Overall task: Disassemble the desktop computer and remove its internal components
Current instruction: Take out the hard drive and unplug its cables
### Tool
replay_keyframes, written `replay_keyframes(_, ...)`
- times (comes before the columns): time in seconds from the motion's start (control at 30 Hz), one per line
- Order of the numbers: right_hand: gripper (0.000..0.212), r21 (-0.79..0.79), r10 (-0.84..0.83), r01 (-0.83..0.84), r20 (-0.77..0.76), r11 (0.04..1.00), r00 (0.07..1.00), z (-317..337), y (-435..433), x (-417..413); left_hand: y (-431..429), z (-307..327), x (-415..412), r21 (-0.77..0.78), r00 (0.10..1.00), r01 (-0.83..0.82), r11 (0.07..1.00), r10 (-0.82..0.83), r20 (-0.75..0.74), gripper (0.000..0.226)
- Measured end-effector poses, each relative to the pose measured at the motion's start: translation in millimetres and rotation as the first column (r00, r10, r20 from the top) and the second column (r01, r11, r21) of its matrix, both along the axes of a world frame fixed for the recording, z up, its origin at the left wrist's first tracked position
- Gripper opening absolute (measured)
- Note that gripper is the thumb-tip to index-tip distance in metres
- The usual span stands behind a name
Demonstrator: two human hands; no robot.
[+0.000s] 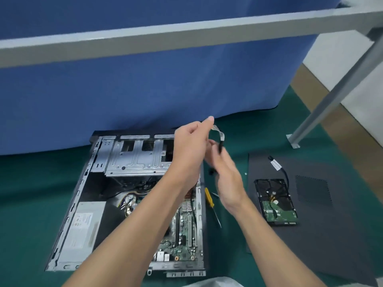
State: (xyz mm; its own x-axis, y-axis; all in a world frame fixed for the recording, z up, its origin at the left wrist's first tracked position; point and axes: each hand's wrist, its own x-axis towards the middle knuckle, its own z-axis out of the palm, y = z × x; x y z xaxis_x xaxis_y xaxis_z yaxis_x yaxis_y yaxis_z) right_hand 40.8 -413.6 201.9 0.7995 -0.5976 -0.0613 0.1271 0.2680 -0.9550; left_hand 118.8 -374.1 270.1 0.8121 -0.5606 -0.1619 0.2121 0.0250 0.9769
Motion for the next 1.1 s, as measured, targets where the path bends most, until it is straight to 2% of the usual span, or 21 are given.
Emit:
replay_keyframes(0.07,0.029,0.16,0.097,-0.114,0.108,0.981,0.989,-0.9,-7.0,-1.1,-9.1,-2.4,-1.2,0.049,0.998,0.0,0.999,-0.003,0.061,0.054)
replay_keyframes(0.1,0.027,0.169,0.165,-0.187,0.136,0.968,0.977,-2.4,-10.3,-1.9,-10.5,-4.7,-0.2,0.071,0.994,-0.005,0.997,-0.003,0.107,0.054)
replay_keyframes(0.17,0.032,0.091,0.311,-0.317,0.075,0.944,0.947,-7.9,-13.0,-0.6,-7.4,-9.9,6.7,0.095,0.986,-0.031,0.995,0.015,0.165,0.053)
replay_keyframes(0.2,0.036,0.048,0.355,-0.354,-0.009,0.934,0.935,-10.3,-13.2,2.6,-4.4,-12.6,12.0,0.104,0.984,-0.041,0.994,0.022,0.179,0.053)
replay_keyframes(0.27,0.038,-0.11,0.322,-0.35,-0.216,0.93,0.922,-16.9,-11.5,14.0,3.9,-19.0,22.5,0.128,0.985,-0.032,0.991,0.009,0.173,0.055)
replay_keyframes(0.37,0.013,-0.316,0.223,-0.361,-0.397,0.877,0.89,-25.0,-4.6,31.7,19.0,-30.8,33.2,0.163,0.988,0.0,0.987,-0.025,0.151,0.054)
replay_keyframes(0.4,0.013,-0.351,0.207,-0.379,-0.439,0.856,0.874,-25.0,-1.2,38.6,25.1,-34.7,35.5,0.17,0.988,-0.003,0.985,-0.023,0.152,0.053)
replay_keyframes(0.47,0.032,-0.455,0.138,-0.428,-0.542,0.781,0.829,-31.1,8.4,53.3,39.0,-43.3,40.5,0.179,0.987,-0.013,0.984,-0.017,0.162,0.05)
replay_keyframes(0.5,0.035,-0.506,0.098,-0.463,-0.592,0.728,0.8,-33.9,14.4,60.3,46.8,-47.9,42.9,0.182,0.987,-0.014,0.983,-0.016,0.162,0.048)
replay_keyframes(0.57,0.031,-0.566,0.037,-0.516,-0.65,0.643,0.759,-39.3,28.4,71.5,65.1,-58.3,47.9,0.195,0.989,-0.023,0.981,-0.007,0.15,0.045)
replay_keyframes(0.67,0.021,-0.571,0.078,-0.575,-0.667,0.586,0.741,-51.4,55.6,78.3,94.6,-75.6,57.1,0.205,0.991,-0.082,0.975,0.058,0.122,0.045)
replay_keyframes(0.77,0.008,-0.593,0.101,-0.655,-0.701,0.469,0.706,-65.6,86.7,78.7,122.3,-92.7,67.1,0.272,0.978,-0.187,0.944,0.153,0.141,0.052)
replay_keyframes(0.83,0.009,-0.613,0.086,-0.685,-0.717,0.394,0.692,-72.7,99.9,77.1,139.3,-102.8,74.0,0.355,0.967,-0.234,0.905,0.178,0.184,0.054)
replay_keyframes(0.93,0.004,-0.702,0.058,-0.626,-0.649,0.339,0.759,-73.5,99.5,72.0,155.8,-108.8,84.6,0.449,0.967,-0.239,0.861,0.169,0.19,0.061)
replay_keyframes(1.0,0.014,-0.728,0.061,-0.584,-0.606,0.359,0.793,-66.8,88.6,68.8,155.2,-103.9,91.4,0.394,0.969,-0.247,0.885,0.237,0.075,0.06)
replay_keyframes(1.1,0.018,-0.726,0.118,-0.556,-0.561,0.406,0.819,-41.6,68.0,66.8,143.3,-94.6,97.7,0.167,0.94,-0.262,0.95,0.291,-0.177,0.053)
